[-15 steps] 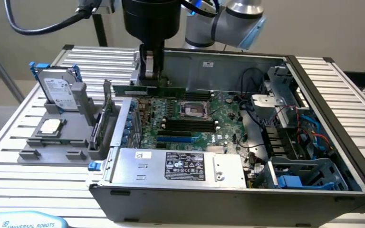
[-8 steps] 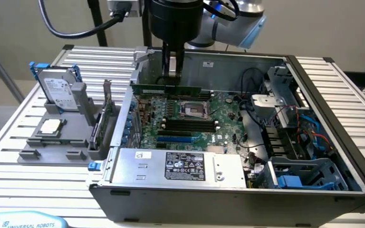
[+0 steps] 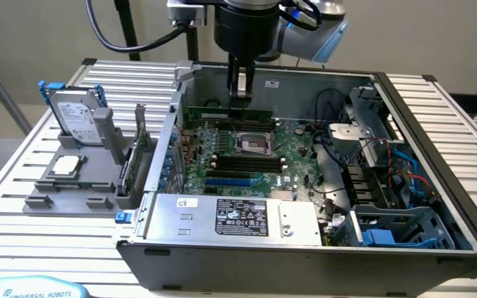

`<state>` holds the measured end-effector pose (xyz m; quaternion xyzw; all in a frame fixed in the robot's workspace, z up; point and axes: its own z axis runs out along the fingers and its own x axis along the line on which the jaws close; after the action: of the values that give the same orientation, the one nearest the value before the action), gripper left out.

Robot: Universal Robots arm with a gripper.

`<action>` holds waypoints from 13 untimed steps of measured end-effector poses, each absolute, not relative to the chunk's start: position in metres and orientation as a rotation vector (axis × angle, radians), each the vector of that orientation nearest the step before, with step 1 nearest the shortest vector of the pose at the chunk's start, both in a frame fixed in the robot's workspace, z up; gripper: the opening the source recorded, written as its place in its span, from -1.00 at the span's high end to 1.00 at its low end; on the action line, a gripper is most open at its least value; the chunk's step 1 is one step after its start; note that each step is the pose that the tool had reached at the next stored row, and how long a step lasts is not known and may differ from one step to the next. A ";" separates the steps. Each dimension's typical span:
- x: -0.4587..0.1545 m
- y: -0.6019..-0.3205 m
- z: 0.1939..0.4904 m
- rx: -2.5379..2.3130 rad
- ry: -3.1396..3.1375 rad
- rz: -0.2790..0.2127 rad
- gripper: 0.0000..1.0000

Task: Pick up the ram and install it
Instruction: 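Pick up the ram and move it above insertion slot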

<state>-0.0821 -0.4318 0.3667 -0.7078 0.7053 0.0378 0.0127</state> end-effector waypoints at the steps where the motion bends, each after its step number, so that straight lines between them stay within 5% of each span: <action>1: -0.079 -0.428 0.365 -2.206 2.198 0.118 0.73; 13: -0.046 -0.412 0.343 -2.200 2.203 0.118 0.73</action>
<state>-0.0459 -0.4121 0.3430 -0.7060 0.7071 0.0380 0.0128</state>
